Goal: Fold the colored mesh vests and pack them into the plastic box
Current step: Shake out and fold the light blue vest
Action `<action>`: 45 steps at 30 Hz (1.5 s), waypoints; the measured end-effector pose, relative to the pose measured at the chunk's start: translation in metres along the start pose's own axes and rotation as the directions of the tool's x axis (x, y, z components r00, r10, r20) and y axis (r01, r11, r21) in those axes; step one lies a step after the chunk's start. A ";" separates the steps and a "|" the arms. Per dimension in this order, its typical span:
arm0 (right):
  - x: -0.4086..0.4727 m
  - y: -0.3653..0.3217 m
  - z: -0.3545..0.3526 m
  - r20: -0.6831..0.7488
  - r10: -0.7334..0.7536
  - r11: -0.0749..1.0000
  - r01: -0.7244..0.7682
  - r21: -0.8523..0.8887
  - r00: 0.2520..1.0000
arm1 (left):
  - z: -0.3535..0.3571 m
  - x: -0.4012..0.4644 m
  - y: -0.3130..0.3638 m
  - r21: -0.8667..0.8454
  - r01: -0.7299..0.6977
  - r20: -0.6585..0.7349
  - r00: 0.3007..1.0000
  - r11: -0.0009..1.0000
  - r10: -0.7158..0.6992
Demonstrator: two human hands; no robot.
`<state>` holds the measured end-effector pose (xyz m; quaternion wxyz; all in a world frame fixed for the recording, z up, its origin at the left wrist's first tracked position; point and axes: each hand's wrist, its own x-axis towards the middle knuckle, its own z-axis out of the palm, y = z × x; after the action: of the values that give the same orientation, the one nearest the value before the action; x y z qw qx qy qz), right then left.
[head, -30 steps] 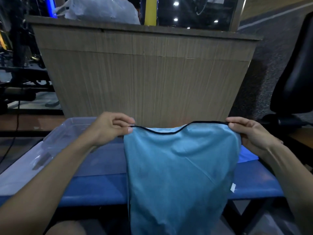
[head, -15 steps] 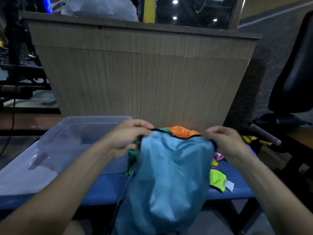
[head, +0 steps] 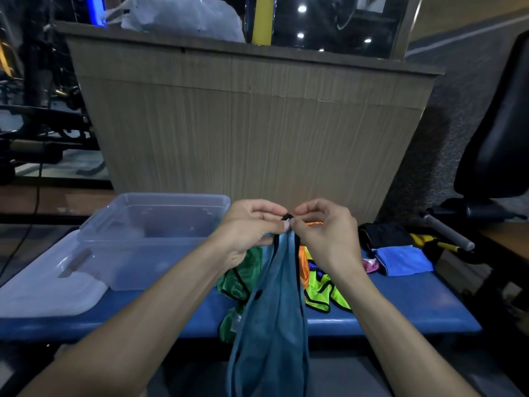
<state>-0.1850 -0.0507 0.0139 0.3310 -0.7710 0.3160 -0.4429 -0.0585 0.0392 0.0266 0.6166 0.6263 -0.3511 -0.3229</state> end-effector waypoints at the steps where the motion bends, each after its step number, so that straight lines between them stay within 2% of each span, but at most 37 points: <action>1: -0.002 -0.001 0.000 0.010 -0.016 1.000 0.015 0.015 1.000 | -0.001 0.000 0.001 -0.037 -0.004 -0.003 1.000 0.999 0.004; 4: -0.007 -0.005 0.001 0.038 -0.091 0.996 0.092 -0.013 0.995 | -0.007 -0.003 0.006 -0.169 -0.001 0.048 0.999 0.986 0.009; 6: -0.008 -0.006 -0.001 0.003 -0.160 0.986 0.159 -0.053 0.987 | -0.011 -0.007 0.009 -0.224 0.009 0.126 0.992 0.975 0.020; 8: -0.006 -0.007 -0.003 -0.032 -0.207 0.978 0.206 -0.020 0.978 | -0.015 -0.013 0.012 -0.229 -0.008 0.182 0.982 0.973 0.051; 11: 0.003 -0.007 -0.014 0.033 -0.174 0.977 0.168 0.128 0.984 | -0.026 -0.020 0.016 -0.099 -0.111 0.189 0.973 0.989 0.129; 13: 0.013 -0.009 -0.032 0.201 -0.184 0.962 0.135 0.237 0.962 | -0.037 -0.024 0.017 0.047 -0.242 0.081 0.968 0.969 0.238; 15: 0.026 -0.015 -0.059 0.370 -0.247 0.943 0.134 0.305 0.896 | -0.052 -0.027 0.015 0.164 -0.384 -0.021 0.920 0.909 0.392; 17: 0.038 -0.026 -0.082 0.450 -0.301 0.932 0.160 0.326 0.841 | -0.061 -0.034 0.014 0.221 -0.495 -0.005 0.861 0.840 0.508; 21: 0.061 -0.043 -0.102 0.460 -0.380 0.913 0.246 0.325 0.802 | -0.056 -0.048 0.013 0.325 -0.616 0.120 0.780 0.718 0.615; 25: 0.066 -0.051 -0.107 0.472 -0.425 0.900 0.306 0.310 0.772 | -0.043 -0.062 0.011 0.349 -0.705 0.113 0.686 0.617 0.719; 29: 0.064 -0.053 -0.107 0.460 -0.420 0.902 0.308 0.301 0.782 | -0.036 -0.067 0.012 0.236 -0.699 0.152 0.712 0.675 0.685; 33: 0.062 -0.054 -0.106 0.452 -0.396 0.914 0.297 0.275 0.800 | -0.032 -0.072 0.002 0.328 -0.723 0.183 0.680 0.607 0.710; 36: 0.061 -0.055 -0.106 0.438 -0.383 0.920 0.293 0.260 0.813 | -0.032 -0.075 -0.001 0.423 -0.727 0.078 0.624 0.541 0.777; 39: 0.061 -0.055 -0.106 0.418 -0.365 0.927 0.282 0.248 0.832 | -0.030 -0.075 -0.001 0.426 -0.694 0.118 0.679 0.581 0.725; 42: 0.062 -0.055 -0.102 0.421 -0.342 0.936 0.264 0.233 0.840 | -0.022 -0.078 -0.005 0.532 -0.669 0.100 0.659 0.519 0.746; 45: 0.061 -0.054 -0.095 0.408 -0.339 0.938 0.269 0.221 0.848 | -0.009 -0.077 -0.003 0.689 -0.597 0.037 0.595 0.411 0.803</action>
<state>-0.2347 -0.0887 0.1222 0.3783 -0.8630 0.0711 -0.3272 -0.0931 0.1085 0.0216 0.4871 0.6267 -0.5715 0.2084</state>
